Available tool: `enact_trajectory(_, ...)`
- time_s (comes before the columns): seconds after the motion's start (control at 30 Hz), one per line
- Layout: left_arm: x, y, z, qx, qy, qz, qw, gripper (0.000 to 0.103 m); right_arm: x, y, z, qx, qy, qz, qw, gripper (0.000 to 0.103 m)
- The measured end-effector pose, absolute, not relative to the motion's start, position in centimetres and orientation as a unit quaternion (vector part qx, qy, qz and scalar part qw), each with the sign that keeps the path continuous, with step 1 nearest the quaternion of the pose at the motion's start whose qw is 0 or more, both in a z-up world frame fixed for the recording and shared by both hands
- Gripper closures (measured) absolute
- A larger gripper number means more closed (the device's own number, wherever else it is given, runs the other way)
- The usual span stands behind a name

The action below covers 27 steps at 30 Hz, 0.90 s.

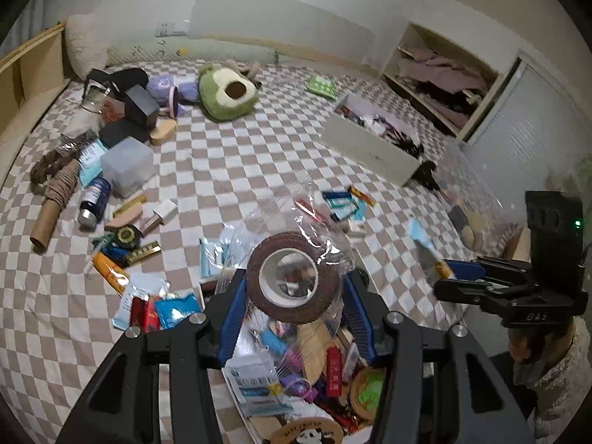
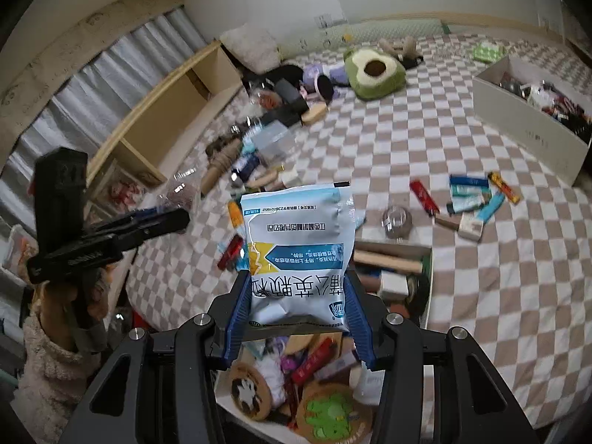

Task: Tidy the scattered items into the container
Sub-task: 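Lift both held items and carry them over the white box, then lower the blue-white packet into the box and open the right tool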

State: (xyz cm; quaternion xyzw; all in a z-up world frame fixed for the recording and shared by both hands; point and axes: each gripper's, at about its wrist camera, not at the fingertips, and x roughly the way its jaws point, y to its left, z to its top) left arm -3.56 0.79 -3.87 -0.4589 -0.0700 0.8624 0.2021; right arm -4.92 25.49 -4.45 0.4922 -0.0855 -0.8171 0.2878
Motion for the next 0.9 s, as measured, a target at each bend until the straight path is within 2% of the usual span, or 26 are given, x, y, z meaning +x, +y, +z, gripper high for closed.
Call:
enact_trajectory(0.23, -2.6, 3.1, -7.8, -0.512, -0.031, 0.83, 0.219, 0.052, -4.8, 25.3, -8.3, 0.542, -0.072, -0.79, 0.277, 0.054)
enact_trajectory(0.43, -2.6, 3.3, -9.5, -0.536, -0.04, 0.811, 0.23, 0.052, -5.4, 25.7, -11.9, 0.588, -0.087, -0.76, 0.263, 0.054)
enact_trajectory(0.9, -2.5, 5.3, -13.3, -0.584, -0.006, 0.774, 0.244, 0.052, -5.0, 27.6, -17.9, 0.659, -0.101, -0.712, 0.221, 0.054)
